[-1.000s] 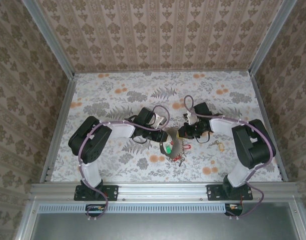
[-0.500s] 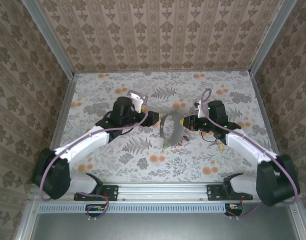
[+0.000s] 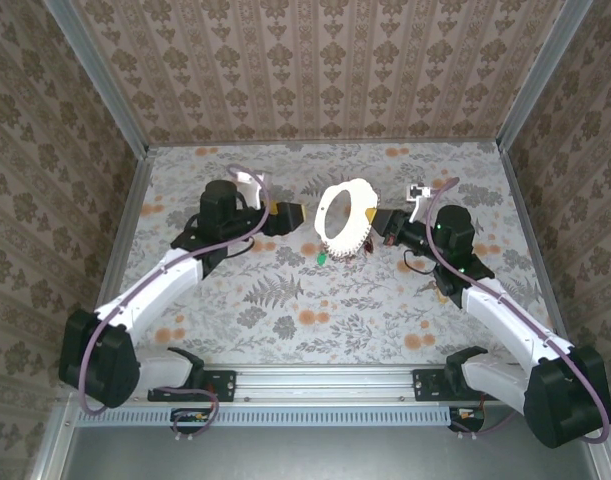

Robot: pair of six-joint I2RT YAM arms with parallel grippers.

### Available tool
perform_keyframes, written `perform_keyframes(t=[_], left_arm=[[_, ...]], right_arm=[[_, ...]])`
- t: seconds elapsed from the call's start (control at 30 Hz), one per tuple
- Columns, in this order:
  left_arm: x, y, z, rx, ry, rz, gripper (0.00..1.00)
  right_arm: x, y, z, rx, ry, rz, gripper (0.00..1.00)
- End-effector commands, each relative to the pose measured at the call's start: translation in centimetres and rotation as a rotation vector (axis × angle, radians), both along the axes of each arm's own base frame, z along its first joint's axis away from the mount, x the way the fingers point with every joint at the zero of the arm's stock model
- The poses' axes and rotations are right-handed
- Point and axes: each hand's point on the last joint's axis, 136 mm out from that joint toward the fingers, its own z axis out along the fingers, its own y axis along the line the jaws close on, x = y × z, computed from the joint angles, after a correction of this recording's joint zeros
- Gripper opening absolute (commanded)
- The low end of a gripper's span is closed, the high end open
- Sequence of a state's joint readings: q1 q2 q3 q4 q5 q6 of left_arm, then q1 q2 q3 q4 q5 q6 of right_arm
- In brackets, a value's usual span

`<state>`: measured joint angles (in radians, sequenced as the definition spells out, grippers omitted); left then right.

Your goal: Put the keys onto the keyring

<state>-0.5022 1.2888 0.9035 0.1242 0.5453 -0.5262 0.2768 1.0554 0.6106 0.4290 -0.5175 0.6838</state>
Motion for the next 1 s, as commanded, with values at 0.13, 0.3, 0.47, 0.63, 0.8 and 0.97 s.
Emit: perform_keyframes(t=[0.13, 0.3, 0.47, 0.63, 0.8, 0.97], left_arm=[[-1.0, -3.5, 4.0, -0.201, 0.046, -0.232, 0.76], [-1.3, -4.2, 5.2, -0.261, 0.043, -0.290, 0.67], [-2.1, -4.9, 6.2, -0.298, 0.040, -0.362, 0.58], [-2.9, -6.0, 6.3, -0.302, 0.053, -0.420, 0.47], [-3.4, -6.3, 7.2, -0.308, 0.036, -0.460, 0.32], [-3.9, -6.0, 8.5, -0.301, -0.010, -0.473, 0.00]], right_arm=[[-0.2, 0.9, 5.4, 0.100, -0.145, 0.019, 0.00], [-0.2, 1.1, 5.7, 0.114, -0.151, 0.027, 0.00], [-0.2, 1.2, 6.2, 0.138, -0.161, 0.029, 0.00], [-0.1, 1.3, 6.6, 0.156, -0.166, 0.037, 0.00], [-0.1, 1.5, 6.8, 0.163, -0.161, 0.049, 0.00], [-0.2, 1.5, 6.4, 0.148, -0.156, 0.047, 0.00]])
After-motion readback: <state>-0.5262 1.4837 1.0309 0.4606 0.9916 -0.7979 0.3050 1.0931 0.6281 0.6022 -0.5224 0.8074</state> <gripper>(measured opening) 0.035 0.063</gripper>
